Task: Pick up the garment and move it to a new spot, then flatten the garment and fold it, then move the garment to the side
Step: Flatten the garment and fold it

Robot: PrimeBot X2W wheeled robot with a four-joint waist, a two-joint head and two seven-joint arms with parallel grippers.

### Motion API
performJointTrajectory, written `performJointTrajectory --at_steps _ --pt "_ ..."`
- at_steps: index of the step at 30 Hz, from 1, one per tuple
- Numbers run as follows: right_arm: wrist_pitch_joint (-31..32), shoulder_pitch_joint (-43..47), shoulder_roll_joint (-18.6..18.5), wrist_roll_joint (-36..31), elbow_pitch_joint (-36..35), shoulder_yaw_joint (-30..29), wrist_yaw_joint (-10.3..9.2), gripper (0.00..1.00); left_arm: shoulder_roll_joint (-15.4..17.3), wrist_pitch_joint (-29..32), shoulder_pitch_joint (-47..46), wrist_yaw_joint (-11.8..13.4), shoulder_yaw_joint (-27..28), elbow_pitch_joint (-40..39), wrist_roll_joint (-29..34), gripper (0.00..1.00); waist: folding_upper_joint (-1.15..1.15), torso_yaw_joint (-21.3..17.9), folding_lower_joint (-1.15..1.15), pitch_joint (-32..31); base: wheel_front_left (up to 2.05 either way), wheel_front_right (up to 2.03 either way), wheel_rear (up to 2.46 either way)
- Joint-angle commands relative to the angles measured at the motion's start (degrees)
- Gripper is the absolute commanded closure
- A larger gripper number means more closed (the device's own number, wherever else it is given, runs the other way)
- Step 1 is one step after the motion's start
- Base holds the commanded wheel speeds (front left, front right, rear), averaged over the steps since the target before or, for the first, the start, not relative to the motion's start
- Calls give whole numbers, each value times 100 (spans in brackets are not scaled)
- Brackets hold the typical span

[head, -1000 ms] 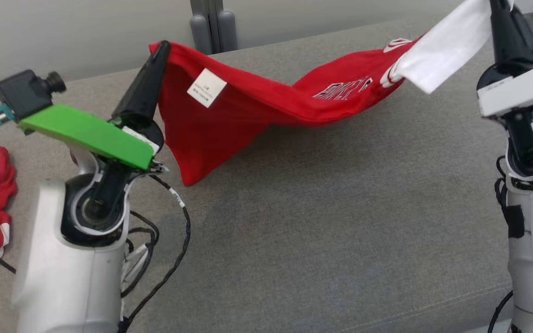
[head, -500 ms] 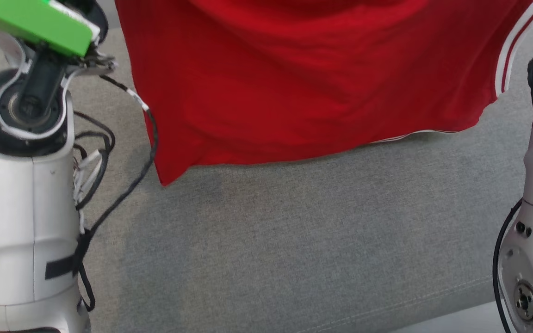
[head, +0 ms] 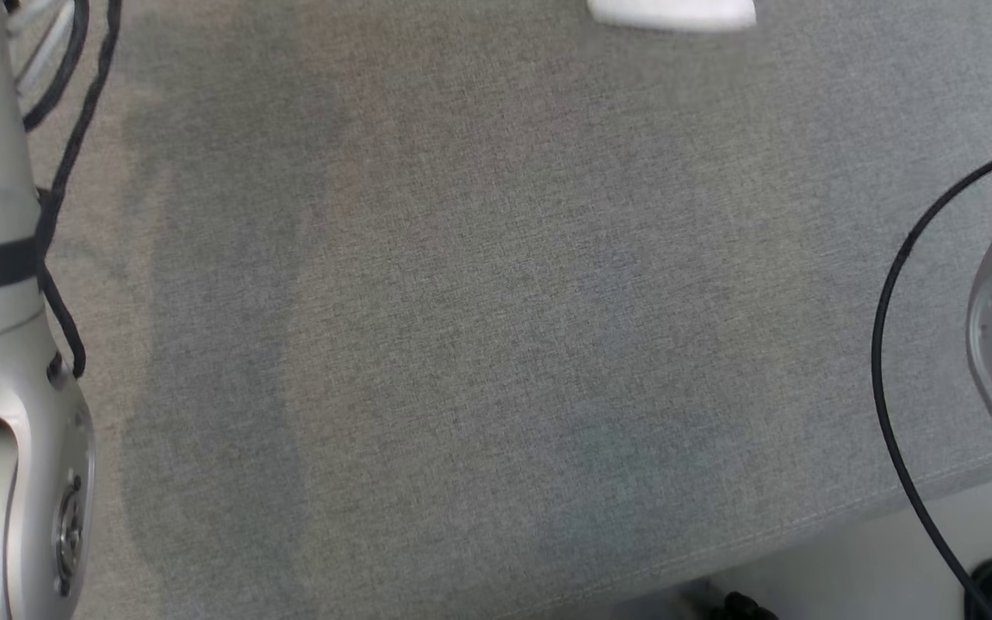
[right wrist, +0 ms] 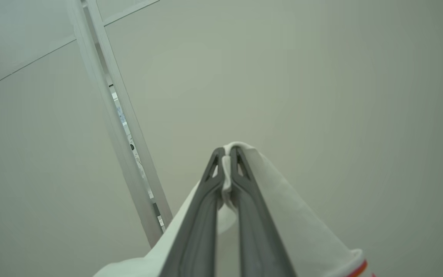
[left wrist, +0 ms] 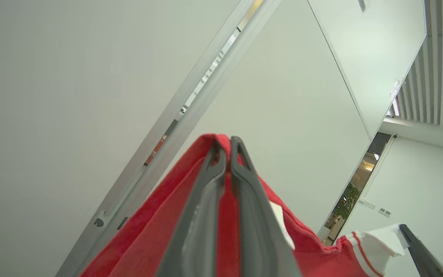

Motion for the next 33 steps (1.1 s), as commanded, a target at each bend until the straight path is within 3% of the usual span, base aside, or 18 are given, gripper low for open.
performJointTrajectory --at_steps 1,7,15,21,28,33 --pt "-118 -120 5 117 33 81 0 100 17 -188 -148 -65 -58 16 59 100 0 5 -1 112 0 0 0" --pt "-317 -32 -181 446 32 507 0 100 263 -760 -38 -115 -478 -133 -172 100 0 96 -1 251 0 0 0" --pt "-2 1352 -367 877 572 1428 0 100 742 -1008 1493 -117 -1324 508 -637 100 0 97 -1 217 0 0 0" --pt "549 2563 -678 1517 379 2059 0 100 778 -1103 2398 -118 -1535 807 -936 100 0 196 -1 -95 0 0 0" --pt "1135 3985 -1137 1983 -147 2229 0 100 787 -1100 3534 -119 -1666 794 -933 100 0 351 -1 -749 0 0 0" --pt "1701 5119 -1274 2105 -659 1961 0 100 707 -1102 4687 -119 -1673 504 -1142 100 0 454 -1 -1305 0 0 0"
